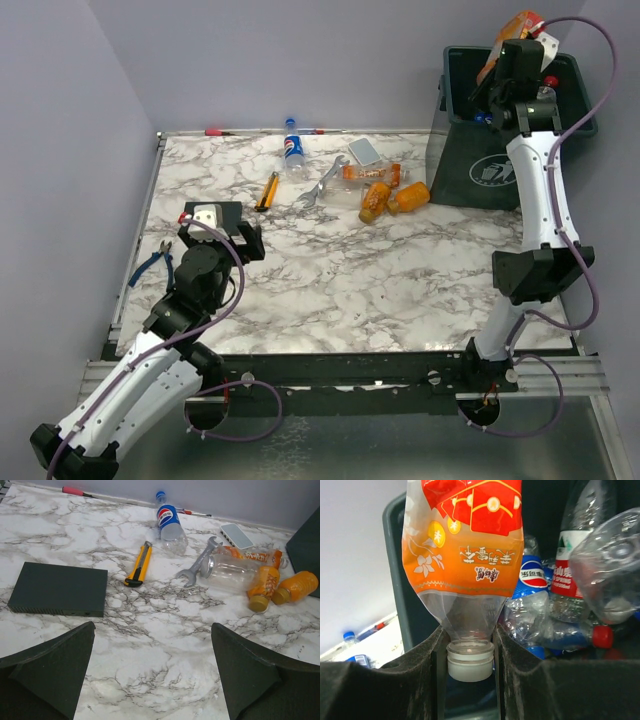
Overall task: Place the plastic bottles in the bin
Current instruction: Place the plastic bottle in the trash bin, then pick up the plastic bottle from the corner of the board.
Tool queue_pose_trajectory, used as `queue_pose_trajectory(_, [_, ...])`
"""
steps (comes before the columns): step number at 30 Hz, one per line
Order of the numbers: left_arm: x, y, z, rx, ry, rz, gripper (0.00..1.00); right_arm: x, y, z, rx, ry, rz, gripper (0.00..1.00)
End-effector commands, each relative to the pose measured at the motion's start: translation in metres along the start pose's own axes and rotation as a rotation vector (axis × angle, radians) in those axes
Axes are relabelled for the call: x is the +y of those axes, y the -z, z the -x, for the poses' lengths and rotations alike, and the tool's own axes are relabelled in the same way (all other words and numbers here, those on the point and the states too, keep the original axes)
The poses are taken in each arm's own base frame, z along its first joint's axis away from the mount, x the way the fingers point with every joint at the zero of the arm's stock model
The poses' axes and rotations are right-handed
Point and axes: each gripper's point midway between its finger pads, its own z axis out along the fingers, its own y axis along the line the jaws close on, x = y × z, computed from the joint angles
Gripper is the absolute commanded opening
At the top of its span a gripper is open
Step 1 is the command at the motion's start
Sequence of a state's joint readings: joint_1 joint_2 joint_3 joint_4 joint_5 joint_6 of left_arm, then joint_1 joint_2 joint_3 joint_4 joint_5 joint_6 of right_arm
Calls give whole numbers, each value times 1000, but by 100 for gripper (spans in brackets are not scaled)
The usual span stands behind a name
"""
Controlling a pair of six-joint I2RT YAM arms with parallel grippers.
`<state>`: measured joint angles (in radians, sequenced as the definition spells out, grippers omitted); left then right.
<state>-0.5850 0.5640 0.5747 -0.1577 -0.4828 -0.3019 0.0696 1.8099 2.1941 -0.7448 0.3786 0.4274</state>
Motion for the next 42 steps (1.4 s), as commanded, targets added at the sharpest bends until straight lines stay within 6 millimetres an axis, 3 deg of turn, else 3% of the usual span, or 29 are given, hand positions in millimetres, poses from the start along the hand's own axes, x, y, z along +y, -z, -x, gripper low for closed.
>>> queue_pose_trajectory(1, [6, 0, 1, -14, -15, 29, 99, 14, -4, 0, 23, -16, 71, 36])
queue_pose_trajectory(3, [6, -1, 0, -10, -20, 34, 99, 16, 0, 3, 23, -30, 79, 60])
queue_pose_trajectory(4, [6, -2, 0, -9, -20, 34, 99, 17, 3, 7, 16, -36, 86, 67])
queue_pose_trajectory(7, [5, -4, -2, -1, -25, 32, 99, 26, 22, 29, -27, -58, 144, 76])
queue_pose_trajectory(13, [6, -5, -5, 8, -31, 41, 99, 42, 84, 73, -123, -123, 279, 79])
queue_pose_trajectory(16, [6, -7, -7, 14, -32, 45, 99, 65, 129, 78, -142, -130, 464, 77])
queue_pose_trajectory(18, [7, -7, -8, 17, -34, 51, 99, 89, 170, 68, -146, -109, 694, 76])
queue_pose_trajectory(21, [9, -9, -9, 21, -29, 73, 99, 111, 219, 21, -88, -64, 946, 75])
queue_pose_trajectory(23, [12, -11, -10, 17, -22, 97, 99, 116, 234, -35, 23, -16, 1025, 75])
queue_pose_trajectory(26, [8, -19, -15, 34, 8, 91, 99, 118, 245, -123, 203, 50, 1083, 75])
queue_pose_trajectory(28, [-6, -30, -23, 91, 50, 53, 99, 109, 240, -183, 319, 74, 1054, 74])
queue_pose_trajectory(30, [-21, -46, -37, 175, 105, 36, 99, 96, 239, -232, 418, 62, 1030, 74])
queue_pose_trajectory(32, [-36, -66, -50, 256, 131, 28, 99, 83, 239, -269, 487, 30, 1014, 73])
queue_pose_trajectory(34, [-45, -89, -60, 312, 117, 49, 99, 73, 244, -293, 526, 5, 1019, 73])
queue_pose_trajectory(37, [-46, -130, -55, 318, 103, 111, 99, 62, 253, -318, 565, -11, 1026, 73])
queue_pose_trajectory(42, [-31, -216, -67, 409, 89, 186, 99, 43, 260, -338, 583, 6, 1013, 73])
